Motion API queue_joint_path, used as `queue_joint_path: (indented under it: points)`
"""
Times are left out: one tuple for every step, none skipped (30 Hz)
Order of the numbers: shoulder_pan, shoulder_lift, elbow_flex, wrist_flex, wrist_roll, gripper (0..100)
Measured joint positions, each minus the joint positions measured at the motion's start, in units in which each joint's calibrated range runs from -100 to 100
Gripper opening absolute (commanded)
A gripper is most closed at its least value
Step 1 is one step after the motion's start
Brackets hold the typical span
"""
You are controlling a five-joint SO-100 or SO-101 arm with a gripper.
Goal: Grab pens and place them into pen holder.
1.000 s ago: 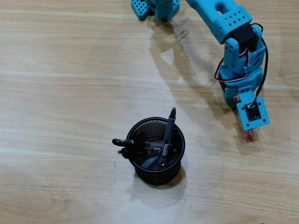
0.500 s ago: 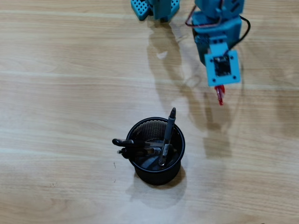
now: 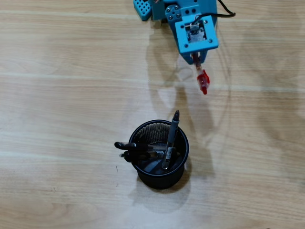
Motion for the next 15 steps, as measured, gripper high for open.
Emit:
queue_joint_path:
  points:
    - [0.4, -0.3, 0.0, -4.0, 1.1, 2]
    - [0.9, -0.4, 0.0, -8.5, 2.1, 2]
    - [1.4, -0.7, 0.0, -13.1, 3.1, 2]
    - [1.9, -1.0, 0.4, -17.4, 4.0, 2]
    - [2.3, -1.3, 0.4, -21.4, 4.8, 2]
    - [3.2, -1.4, 0.8, -29.0, 6.4, 2]
    - [3.5, -1.4, 0.9, -31.7, 6.8, 2]
    - [4.1, -1.4, 1.7, -34.0, 7.3, 2]
    - [4.5, -1.4, 3.1, -37.4, 7.6, 2]
    - [5.0, -1.4, 4.3, -41.7, 7.7, 2]
    - [5.8, -1.4, 7.1, -49.5, 7.7, 2]
    - [6.2, -1.4, 7.5, -52.3, 7.7, 2]
    - [6.6, -1.4, 8.9, -55.2, 7.7, 2]
    - [7.1, -1.5, 11.0, -59.2, 7.7, 2]
    - [7.6, -1.3, 13.0, -63.3, 7.7, 2]
